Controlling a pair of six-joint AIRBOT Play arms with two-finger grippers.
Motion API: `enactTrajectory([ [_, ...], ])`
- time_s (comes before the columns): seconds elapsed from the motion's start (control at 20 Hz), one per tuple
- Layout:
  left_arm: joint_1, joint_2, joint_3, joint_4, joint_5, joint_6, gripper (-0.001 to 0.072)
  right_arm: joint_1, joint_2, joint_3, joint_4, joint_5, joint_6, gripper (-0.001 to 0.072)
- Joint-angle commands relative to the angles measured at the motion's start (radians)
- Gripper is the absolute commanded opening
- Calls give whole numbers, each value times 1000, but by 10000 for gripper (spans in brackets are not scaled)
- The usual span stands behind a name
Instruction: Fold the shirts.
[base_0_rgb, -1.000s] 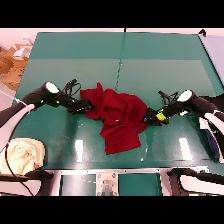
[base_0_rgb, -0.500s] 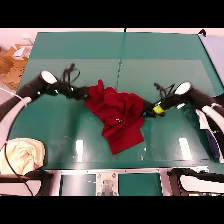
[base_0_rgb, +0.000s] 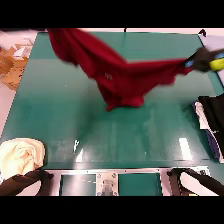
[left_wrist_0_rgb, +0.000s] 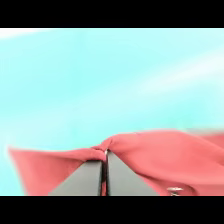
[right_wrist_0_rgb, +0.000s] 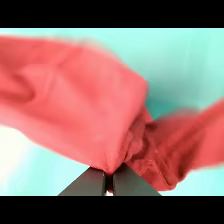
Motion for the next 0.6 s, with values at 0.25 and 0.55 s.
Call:
enactTrajectory([
  [0.25, 1, 142, 301, 167, -8, -21, 22, -66, 331, 192, -11, -18, 8, 20],
  [0.55, 1, 110, 295, 172, -58, -20, 22, -65, 332, 152, -11, -37, 7, 20],
])
